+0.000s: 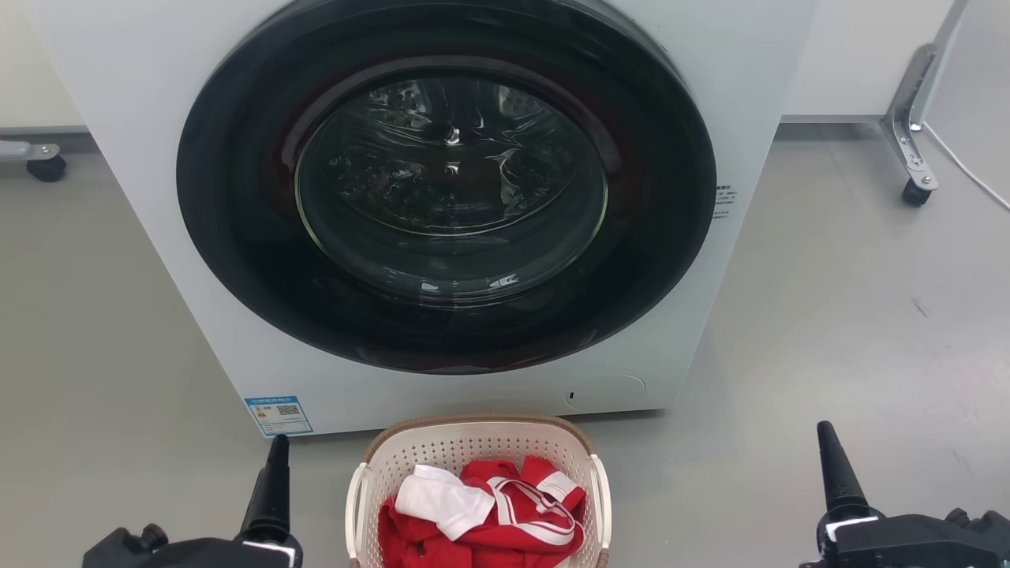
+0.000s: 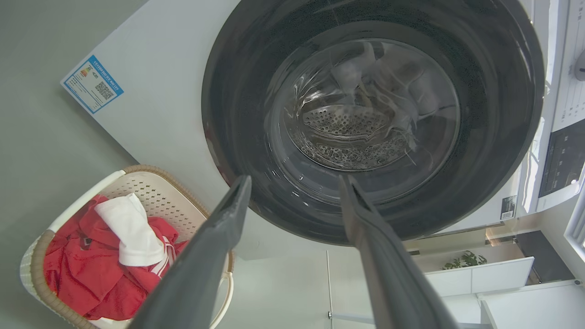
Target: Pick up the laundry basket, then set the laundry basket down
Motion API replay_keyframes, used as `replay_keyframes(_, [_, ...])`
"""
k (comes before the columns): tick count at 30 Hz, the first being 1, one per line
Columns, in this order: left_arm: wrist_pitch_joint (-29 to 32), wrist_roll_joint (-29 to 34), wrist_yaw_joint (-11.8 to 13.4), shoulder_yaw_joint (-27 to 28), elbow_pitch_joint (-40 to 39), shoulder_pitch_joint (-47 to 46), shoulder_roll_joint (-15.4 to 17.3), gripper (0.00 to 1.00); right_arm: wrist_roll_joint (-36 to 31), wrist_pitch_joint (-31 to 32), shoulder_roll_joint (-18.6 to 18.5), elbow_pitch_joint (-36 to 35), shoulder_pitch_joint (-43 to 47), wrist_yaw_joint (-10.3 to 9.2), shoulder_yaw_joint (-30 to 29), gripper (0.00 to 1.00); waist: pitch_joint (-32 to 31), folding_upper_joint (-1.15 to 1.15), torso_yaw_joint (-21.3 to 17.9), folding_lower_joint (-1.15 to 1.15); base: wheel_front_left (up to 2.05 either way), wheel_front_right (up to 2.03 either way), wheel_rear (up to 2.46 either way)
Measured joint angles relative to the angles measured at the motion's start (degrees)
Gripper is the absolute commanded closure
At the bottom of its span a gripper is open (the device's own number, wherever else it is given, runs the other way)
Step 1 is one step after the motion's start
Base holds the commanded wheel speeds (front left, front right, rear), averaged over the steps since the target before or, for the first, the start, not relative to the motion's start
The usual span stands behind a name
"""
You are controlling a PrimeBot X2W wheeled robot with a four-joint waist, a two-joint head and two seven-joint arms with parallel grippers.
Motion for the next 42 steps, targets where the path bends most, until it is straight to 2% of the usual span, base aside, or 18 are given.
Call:
replay_keyframes(10, [-2.0, 13.5, 1.5, -2.6, -1.8, 0.1, 0.6, 0.0, -11.6, -2.1, -0.1, -1.5, 0.0, -1.29, 2.9, 0.0, 0.2, 0.0, 0.0, 0.0, 0.0, 0.0, 0.0])
replay_keyframes(25, [-5.3, 33.8, 3.5, -3.5, -4.1, 1.3, 1.0, 0.0, -27.9, -5.3, -0.4, -3.7, 1.1, -3.36, 6.5, 0.0, 0.5, 0.0, -0.1, 0.0, 0.0, 0.0, 0.0])
replay_keyframes(42, [-8.7, 50.6, 5.9, -4.9, -7.4, 2.5, 1.0, 0.0, -42.2, -8.6, -0.5, -6.5, 1.4, -5.81, 9.5, 0.0, 0.9, 0.0, -0.1, 0.0, 0.0, 0.0, 0.0])
